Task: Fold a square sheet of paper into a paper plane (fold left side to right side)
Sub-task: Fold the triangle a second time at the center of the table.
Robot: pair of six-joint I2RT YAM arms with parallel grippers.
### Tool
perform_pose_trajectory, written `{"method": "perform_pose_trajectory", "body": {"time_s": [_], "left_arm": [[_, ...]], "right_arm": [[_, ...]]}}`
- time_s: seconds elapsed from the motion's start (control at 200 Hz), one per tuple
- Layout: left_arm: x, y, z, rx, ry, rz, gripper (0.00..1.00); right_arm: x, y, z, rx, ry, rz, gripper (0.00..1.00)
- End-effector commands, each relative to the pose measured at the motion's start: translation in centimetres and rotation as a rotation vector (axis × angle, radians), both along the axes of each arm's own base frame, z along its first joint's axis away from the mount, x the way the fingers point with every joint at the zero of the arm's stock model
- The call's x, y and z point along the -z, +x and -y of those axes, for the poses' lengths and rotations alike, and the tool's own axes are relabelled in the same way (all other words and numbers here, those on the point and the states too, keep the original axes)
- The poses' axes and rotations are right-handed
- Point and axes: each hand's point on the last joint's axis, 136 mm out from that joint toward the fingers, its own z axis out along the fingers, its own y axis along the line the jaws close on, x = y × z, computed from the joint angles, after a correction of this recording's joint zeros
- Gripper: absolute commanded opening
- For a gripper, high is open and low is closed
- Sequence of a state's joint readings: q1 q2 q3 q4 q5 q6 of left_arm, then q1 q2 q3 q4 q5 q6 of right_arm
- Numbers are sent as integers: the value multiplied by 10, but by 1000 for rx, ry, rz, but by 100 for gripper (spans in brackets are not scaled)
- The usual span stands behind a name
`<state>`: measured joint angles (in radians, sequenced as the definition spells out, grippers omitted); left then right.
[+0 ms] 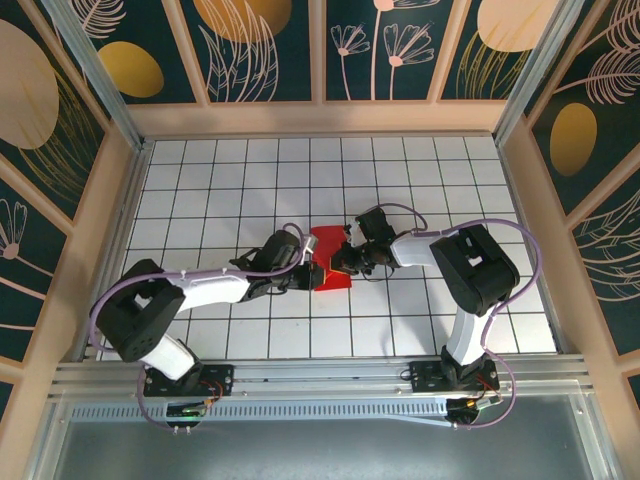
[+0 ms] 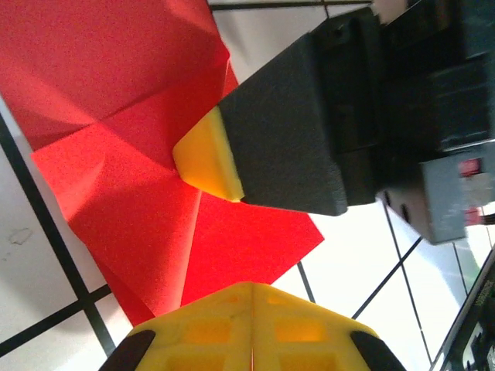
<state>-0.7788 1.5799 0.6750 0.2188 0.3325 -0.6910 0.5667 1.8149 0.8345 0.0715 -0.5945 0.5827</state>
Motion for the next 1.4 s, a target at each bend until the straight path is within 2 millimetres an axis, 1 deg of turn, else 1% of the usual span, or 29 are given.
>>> {"method": "perform_pose_trajectory", "body": {"time_s": [0.0, 0.12, 0.27, 0.525, 0.876, 1.396], "left_arm": [[-2, 7, 9, 4, -27, 2, 6], [3, 11, 8, -9, -4, 8, 6], [10, 11, 7, -9, 5, 0, 6], [25, 10, -1, -32, 55, -11, 5], [35, 5, -4, -30, 59, -31, 5], [45, 4, -10, -44, 92, -41, 5]], "right_arm": [[5, -8, 1, -15, -15, -8, 0], [4, -9, 1, -18, -15, -7, 0], [5, -9, 2, -19, -19, -8, 0], [4, -8, 1, -22, -21, -5, 0], [4, -8, 2, -22, -25, -6, 0], [4, -8, 2, -26, -24, -5, 0]]}}
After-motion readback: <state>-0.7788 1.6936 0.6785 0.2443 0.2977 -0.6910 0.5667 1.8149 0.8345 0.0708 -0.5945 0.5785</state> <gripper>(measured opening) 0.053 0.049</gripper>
